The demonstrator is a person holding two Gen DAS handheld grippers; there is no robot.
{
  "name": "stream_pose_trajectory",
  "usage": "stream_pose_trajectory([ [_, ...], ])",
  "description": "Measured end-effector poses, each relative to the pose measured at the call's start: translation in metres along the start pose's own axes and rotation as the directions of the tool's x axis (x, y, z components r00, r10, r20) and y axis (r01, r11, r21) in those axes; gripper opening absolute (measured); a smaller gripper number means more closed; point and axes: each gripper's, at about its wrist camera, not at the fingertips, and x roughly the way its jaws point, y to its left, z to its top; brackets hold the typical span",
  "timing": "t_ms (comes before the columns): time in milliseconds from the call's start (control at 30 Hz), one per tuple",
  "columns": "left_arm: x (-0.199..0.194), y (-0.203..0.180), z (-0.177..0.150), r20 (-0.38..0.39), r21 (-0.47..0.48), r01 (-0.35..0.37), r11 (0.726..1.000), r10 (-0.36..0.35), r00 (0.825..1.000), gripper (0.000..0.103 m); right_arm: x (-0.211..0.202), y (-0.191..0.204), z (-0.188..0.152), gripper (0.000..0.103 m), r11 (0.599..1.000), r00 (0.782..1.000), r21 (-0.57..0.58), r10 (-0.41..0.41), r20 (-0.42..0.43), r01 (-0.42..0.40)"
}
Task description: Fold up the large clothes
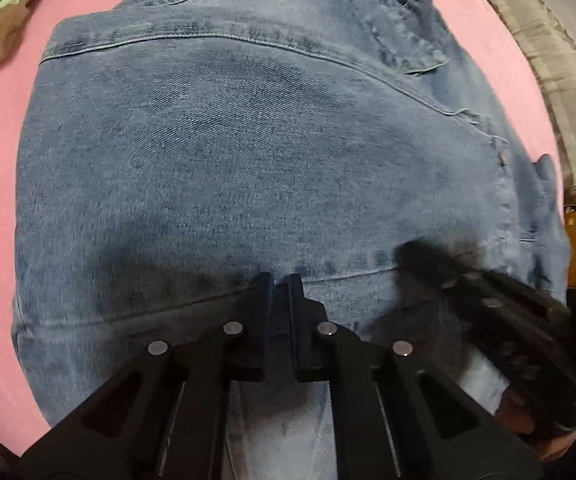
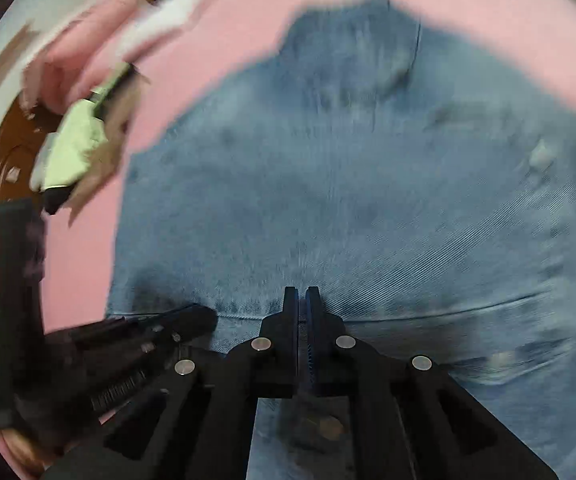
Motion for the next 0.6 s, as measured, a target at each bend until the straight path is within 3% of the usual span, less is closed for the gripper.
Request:
stream_pose_trajectory([
  [100,-0.001,0.011,0.001,-0.001,-0.025,0.016,1.000,-0.016,1.000,0.004,0.021,-0.006,0.005,0.001,1.000,0.999,0.018,0.010,-0.037,-0.010],
  [133,-0.008,0.019,-0.001,0.027,-0.028,-0.012,1.000,0.013,1.000,0.002,0.021,-0.010,0.008,0.000,0.999,0.999,0.020,0.030,-0.038,-0.030],
  [233,-0.020,0.046,-0.009,0.055,-0.052,-0.028,0.998,0.031,0.998,0.001,0.006,-0.030,0.012,0.000,1.000,1.000,-0.004,-0.005,0.020,0.005],
  [300,-0.027,0.068,-0.012,0.062,-0.085,-0.061,0.995,0.067,0.996,0.001,-0.010,-0.051,0.013,0.000,0.987,0.985,0.024,-0.162,0.063,0.161],
  [333,-0.029,0.080,-0.015,0.066,-0.103,-0.100,0.990,0.107,0.992,0.001,-0.019,-0.071,0.012,0.000,0.974,0.971,0.083,-0.218,0.096,0.211],
  [367,-0.033,0.093,-0.019,0.074,-0.133,-0.079,0.988,0.089,0.993,0.001,-0.026,-0.087,0.011,0.000,0.963,0.963,0.140,-0.245,0.109,0.229],
  [433,-0.034,0.107,-0.021,0.071,-0.139,-0.075,0.987,0.086,0.994,0.001,-0.030,-0.109,0.013,0.000,0.969,0.982,0.213,-0.148,0.114,0.122],
  [467,-0.034,0.106,-0.021,0.067,-0.121,-0.084,0.989,0.093,0.993,0.001,-0.028,-0.105,0.015,0.000,0.973,0.983,0.188,-0.153,0.102,0.131],
  [500,-0.034,0.101,-0.019,0.056,-0.090,-0.124,0.988,0.129,0.990,0.001,-0.023,-0.091,0.019,0.000,0.973,0.974,0.117,-0.208,0.088,0.197],
  [533,-0.036,0.094,-0.018,0.056,-0.068,-0.162,0.984,0.166,0.985,0.001,-0.016,-0.069,0.023,0.000,0.955,0.951,0.027,-0.298,0.087,0.297],
  [567,-0.039,0.089,-0.016,0.069,-0.053,-0.172,0.984,0.176,0.982,0.001,-0.013,-0.056,0.026,0.000,0.938,0.934,-0.013,-0.343,0.102,0.346],
  [600,-0.045,0.080,-0.013,0.095,-0.028,-0.140,0.990,0.142,0.985,0.001,-0.012,-0.044,0.029,0.000,0.949,0.944,-0.023,-0.310,0.117,0.315],
])
